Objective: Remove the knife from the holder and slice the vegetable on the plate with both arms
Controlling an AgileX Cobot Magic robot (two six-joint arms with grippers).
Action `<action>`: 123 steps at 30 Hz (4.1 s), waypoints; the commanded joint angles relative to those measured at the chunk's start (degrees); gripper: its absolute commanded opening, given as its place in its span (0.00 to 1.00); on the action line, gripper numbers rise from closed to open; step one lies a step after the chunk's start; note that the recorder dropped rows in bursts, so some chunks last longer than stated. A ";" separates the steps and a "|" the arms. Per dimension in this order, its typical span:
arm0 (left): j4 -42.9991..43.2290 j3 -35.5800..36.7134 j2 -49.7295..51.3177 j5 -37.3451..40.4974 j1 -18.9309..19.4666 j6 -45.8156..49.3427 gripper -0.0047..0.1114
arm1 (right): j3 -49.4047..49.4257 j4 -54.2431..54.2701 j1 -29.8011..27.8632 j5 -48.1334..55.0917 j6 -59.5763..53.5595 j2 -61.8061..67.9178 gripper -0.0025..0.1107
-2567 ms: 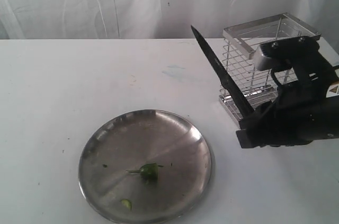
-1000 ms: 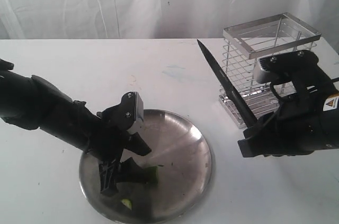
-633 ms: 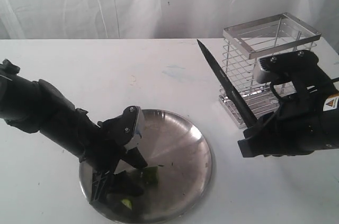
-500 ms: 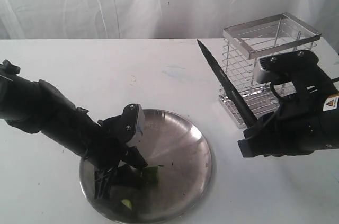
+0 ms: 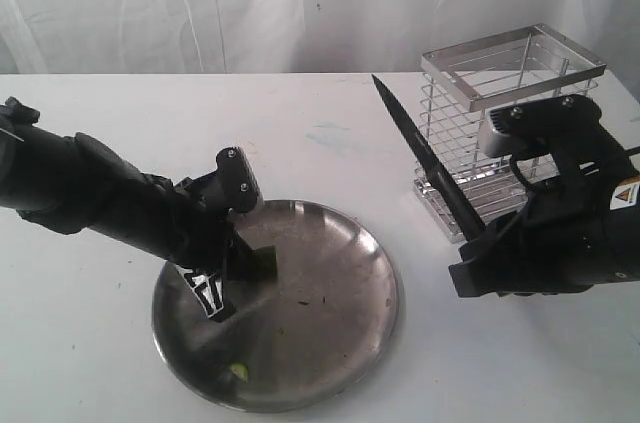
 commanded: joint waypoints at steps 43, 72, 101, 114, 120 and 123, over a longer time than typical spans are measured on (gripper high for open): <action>-0.80 0.28 -14.00 -4.27 -0.14 -13.15 0.04 | -24.06 -24.67 24.69 10.36 37.20 33.96 0.02; -13.93 -8.58 -1.75 18.95 12.01 -21.94 0.04 | -27.03 -25.33 24.57 11.68 29.40 36.57 0.02; -28.14 -8.58 5.50 25.59 12.01 -8.30 0.04 | -29.97 -26.67 24.57 13.73 31.25 40.97 0.02; -29.00 -8.58 9.54 24.04 12.01 -6.71 0.04 | -29.97 -26.56 24.57 13.52 31.50 40.97 0.02; -28.47 -7.40 11.11 17.87 12.01 -6.71 0.04 | -29.97 -26.56 24.57 13.36 31.69 40.97 0.02; -28.47 -6.74 11.23 15.66 12.01 -5.89 0.04 | -29.97 -26.56 24.57 13.38 31.79 40.97 0.02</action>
